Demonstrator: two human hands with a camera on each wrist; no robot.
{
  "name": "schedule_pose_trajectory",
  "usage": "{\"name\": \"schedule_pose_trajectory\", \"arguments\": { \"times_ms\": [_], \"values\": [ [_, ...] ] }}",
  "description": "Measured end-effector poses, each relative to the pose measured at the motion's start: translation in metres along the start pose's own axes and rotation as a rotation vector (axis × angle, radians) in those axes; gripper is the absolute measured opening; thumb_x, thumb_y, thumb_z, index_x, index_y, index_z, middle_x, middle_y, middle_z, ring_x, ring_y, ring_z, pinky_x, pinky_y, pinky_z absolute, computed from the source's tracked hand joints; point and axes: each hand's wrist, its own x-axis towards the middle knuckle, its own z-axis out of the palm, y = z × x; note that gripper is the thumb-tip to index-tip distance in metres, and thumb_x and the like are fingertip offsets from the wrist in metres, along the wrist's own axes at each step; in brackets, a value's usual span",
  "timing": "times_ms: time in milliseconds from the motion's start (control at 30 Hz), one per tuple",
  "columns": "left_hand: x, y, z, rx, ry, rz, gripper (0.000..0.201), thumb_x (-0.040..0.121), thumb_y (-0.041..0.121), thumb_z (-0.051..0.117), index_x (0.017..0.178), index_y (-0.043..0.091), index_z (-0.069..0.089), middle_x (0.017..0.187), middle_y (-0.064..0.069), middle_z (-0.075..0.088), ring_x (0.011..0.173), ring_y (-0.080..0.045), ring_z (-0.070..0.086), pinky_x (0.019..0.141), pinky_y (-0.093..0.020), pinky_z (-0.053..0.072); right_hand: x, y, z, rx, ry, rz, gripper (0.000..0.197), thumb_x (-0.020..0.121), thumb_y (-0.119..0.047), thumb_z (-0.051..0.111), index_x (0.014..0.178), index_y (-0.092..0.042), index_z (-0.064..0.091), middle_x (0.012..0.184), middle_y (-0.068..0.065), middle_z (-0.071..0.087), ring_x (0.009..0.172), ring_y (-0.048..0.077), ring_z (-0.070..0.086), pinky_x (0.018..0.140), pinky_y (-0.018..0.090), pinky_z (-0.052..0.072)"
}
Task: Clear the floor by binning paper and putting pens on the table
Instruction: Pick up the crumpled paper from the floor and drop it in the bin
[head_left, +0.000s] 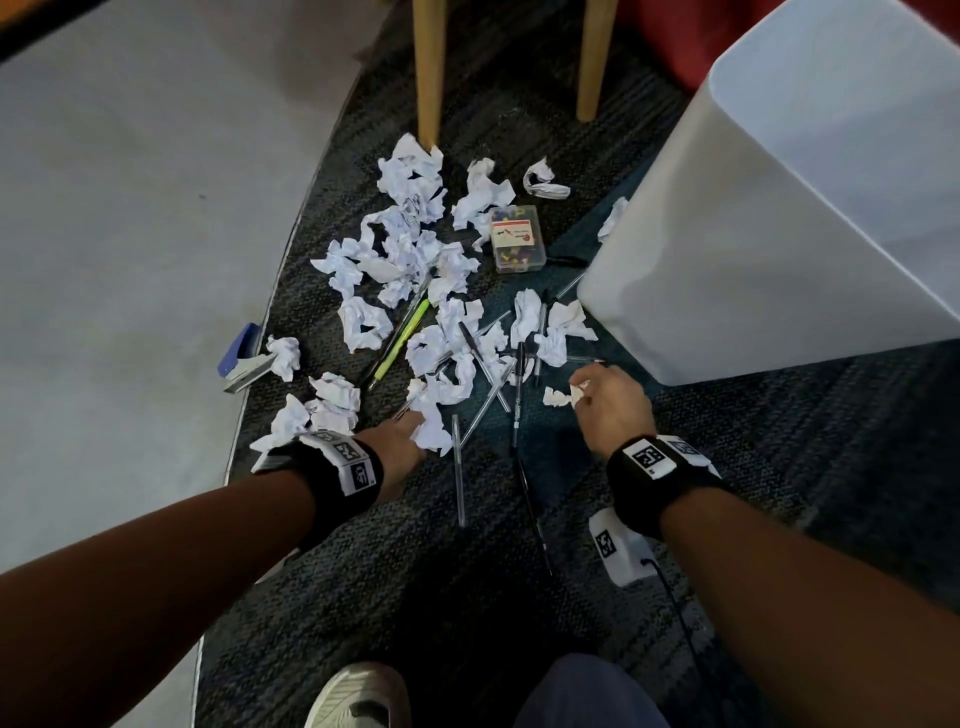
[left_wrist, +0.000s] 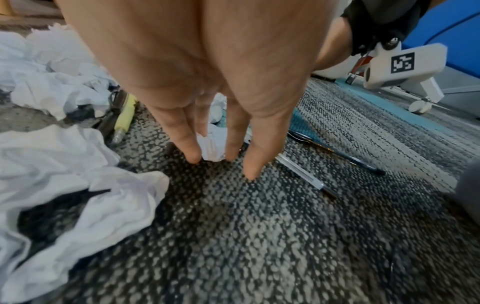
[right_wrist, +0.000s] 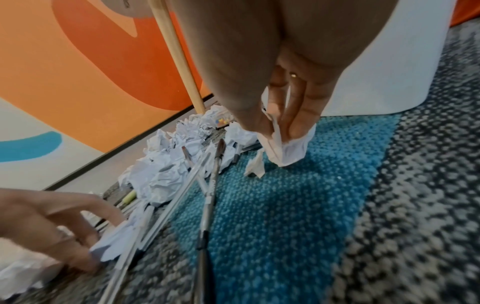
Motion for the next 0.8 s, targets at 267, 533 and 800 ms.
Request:
{"name": "schedule_pose_trajectory", "arguments": {
  "times_ms": [267, 533, 800],
  "values": [
    [-0.017, -0.010, -0.023, -0.254, 0.093, 0.042, 0.019, 0.085, 0.007, 0.055, 0.103, 0.013, 0.054, 0.115, -0.007, 0.046, 0.097, -0.029, 0.054, 0.083, -0.040, 0.047, -0.001, -0.017, 0.009, 0.000, -0.063, 0.005, 0.042, 0.085, -0.016, 0.058, 0.127, -0.023, 0.056, 0.120, 0.005, 0.058, 0.105, 0.031, 0.058, 0.086, 0.035, 0.046],
    [-0.021, -0.002, -0.028, -0.362, 0.104, 0.086, 0.038, 0.084, 0.029, 0.068, 0.108, 0.016, 0.042, 0.109, -0.004, 0.048, 0.094, -0.025, 0.052, 0.074, -0.030, 0.039, 0.002, -0.015, 0.032, -0.055, -0.194, 0.059, 0.048, 0.086, -0.004, 0.063, 0.130, -0.021, 0.059, 0.133, 0.010, 0.039, 0.108, 0.035, 0.057, 0.096, 0.035, 0.048],
    [-0.025, 0.005, -0.035, -0.381, 0.110, 0.055, 0.058, 0.086, 0.036, 0.066, 0.134, 0.027, 0.033, 0.126, -0.001, 0.046, 0.111, -0.024, 0.052, 0.090, -0.032, 0.045, -0.001, -0.008, 0.031, -0.109, -0.193, 0.047, 0.032, 0.088, -0.006, 0.065, 0.118, -0.014, 0.063, 0.131, 0.013, 0.035, 0.099, 0.041, 0.058, 0.093, 0.039, 0.048]
  ]
}}
